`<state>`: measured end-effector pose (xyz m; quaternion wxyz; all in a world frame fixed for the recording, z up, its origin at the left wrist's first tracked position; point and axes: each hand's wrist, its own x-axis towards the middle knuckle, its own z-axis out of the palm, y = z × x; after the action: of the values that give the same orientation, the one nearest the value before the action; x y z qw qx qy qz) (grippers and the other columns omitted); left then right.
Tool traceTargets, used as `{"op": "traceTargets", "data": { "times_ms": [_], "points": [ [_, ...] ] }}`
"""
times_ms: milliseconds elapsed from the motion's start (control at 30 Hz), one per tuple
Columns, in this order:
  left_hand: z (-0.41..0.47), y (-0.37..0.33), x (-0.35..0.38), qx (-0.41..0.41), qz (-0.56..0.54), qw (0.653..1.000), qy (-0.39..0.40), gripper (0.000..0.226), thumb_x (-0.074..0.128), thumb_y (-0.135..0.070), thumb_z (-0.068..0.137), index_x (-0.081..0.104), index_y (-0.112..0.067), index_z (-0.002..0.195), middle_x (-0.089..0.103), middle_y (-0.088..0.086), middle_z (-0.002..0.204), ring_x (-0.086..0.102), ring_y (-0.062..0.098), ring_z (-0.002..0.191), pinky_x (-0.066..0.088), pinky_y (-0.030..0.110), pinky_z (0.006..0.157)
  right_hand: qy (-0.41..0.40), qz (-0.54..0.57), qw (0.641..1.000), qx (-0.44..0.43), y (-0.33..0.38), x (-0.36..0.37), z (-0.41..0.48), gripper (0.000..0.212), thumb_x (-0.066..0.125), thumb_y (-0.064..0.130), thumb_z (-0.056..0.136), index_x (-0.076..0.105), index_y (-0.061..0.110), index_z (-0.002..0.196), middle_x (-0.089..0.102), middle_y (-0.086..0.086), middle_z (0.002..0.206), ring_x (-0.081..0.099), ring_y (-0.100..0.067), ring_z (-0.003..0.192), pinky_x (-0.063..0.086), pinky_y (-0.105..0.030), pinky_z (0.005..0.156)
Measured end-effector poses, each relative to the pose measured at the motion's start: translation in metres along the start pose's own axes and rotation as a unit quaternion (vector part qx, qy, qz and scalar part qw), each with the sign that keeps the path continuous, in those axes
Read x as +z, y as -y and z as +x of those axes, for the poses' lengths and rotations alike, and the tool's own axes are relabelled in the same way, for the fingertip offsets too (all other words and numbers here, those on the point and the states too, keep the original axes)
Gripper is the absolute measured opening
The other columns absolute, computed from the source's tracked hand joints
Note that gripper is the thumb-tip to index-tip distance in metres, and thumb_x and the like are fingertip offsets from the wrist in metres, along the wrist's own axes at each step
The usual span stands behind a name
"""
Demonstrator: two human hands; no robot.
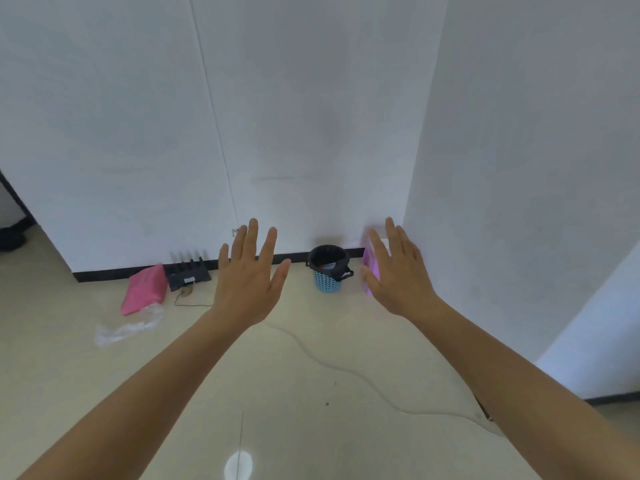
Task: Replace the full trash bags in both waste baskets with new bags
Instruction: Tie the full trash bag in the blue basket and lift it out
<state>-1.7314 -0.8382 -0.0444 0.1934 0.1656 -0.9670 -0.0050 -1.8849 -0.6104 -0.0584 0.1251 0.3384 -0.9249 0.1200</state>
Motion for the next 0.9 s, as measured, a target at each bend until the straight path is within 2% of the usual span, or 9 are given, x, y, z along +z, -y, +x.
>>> {"op": "traceTargets", "data": {
  "times_ms": [233, 367, 500, 700, 800, 900],
  "points": [
    [0.186, 0.020, 0.116, 0.026, -0.006, 0.999, 0.033, 0.065, 0.014, -0.056, 0.101, 0.010, -0.023, 0.157, -0.002, 0.010, 0.165, 0.000, 0.030, 0.152, 0.011, 0.053, 0.120, 0.026, -0.001, 0.999, 0.033, -0.055, 0.098, 0.166, 0.070, 0.036, 0.046, 0.104, 0.005, 0.017, 0.160, -0.014, -0.014, 0.165, -0.005, -0.032, 0.154, 0.009, -0.045, 0.124],
    [0.310, 0.027, 0.198, 0.024, 0.009, 0.994, 0.102, 0.066, 0.011, -0.057, 0.100, -0.002, -0.025, 0.157, -0.015, 0.007, 0.164, -0.012, 0.026, 0.151, 0.002, 0.052, 0.122, 0.057, -0.007, 0.997, 0.055, -0.101, 0.166, 0.274, 0.070, 0.036, 0.046, 0.104, 0.004, 0.016, 0.159, -0.011, -0.015, 0.166, -0.005, -0.033, 0.153, 0.009, -0.047, 0.124],
    [0.434, 0.041, 0.244, 0.030, 0.015, 0.984, 0.174, 0.067, 0.009, -0.058, 0.099, 0.002, -0.025, 0.157, -0.010, 0.006, 0.165, -0.008, 0.025, 0.152, 0.005, 0.052, 0.122, 0.088, -0.027, 0.992, 0.088, -0.146, 0.204, 0.396, 0.070, 0.034, 0.046, 0.104, 0.006, 0.013, 0.159, -0.002, -0.019, 0.165, 0.003, -0.036, 0.153, 0.012, -0.048, 0.123],
    [0.570, 0.096, 0.292, 0.017, -0.009, 0.982, 0.186, 0.064, 0.016, -0.056, 0.101, 0.011, -0.025, 0.157, 0.003, 0.004, 0.166, 0.002, 0.024, 0.152, 0.010, 0.048, 0.121, 0.129, -0.017, 0.984, 0.119, -0.176, 0.251, 0.561, 0.067, 0.038, 0.045, 0.102, 0.014, 0.013, 0.157, 0.011, -0.020, 0.163, 0.014, -0.036, 0.150, 0.021, -0.049, 0.120],
    [0.636, 0.130, 0.350, -0.005, -0.021, 0.976, 0.219, 0.064, 0.017, -0.056, 0.101, 0.014, -0.025, 0.156, 0.007, 0.004, 0.165, 0.005, 0.024, 0.152, 0.012, 0.048, 0.121, 0.154, -0.026, 0.981, 0.114, -0.186, 0.294, 0.631, 0.065, 0.038, 0.043, 0.103, 0.016, 0.014, 0.156, 0.013, -0.018, 0.163, 0.016, -0.035, 0.150, 0.020, -0.048, 0.120],
    [0.701, 0.159, 0.418, -0.009, -0.031, 0.960, 0.280, 0.064, 0.019, -0.055, 0.101, 0.017, -0.022, 0.156, 0.011, 0.006, 0.165, 0.010, 0.026, 0.151, 0.019, 0.049, 0.120, 0.192, -0.038, 0.972, 0.132, -0.197, 0.345, 0.690, 0.063, 0.042, 0.040, 0.101, 0.021, 0.013, 0.154, 0.023, -0.019, 0.159, 0.024, -0.035, 0.146, 0.027, -0.048, 0.116]
  ]
}}
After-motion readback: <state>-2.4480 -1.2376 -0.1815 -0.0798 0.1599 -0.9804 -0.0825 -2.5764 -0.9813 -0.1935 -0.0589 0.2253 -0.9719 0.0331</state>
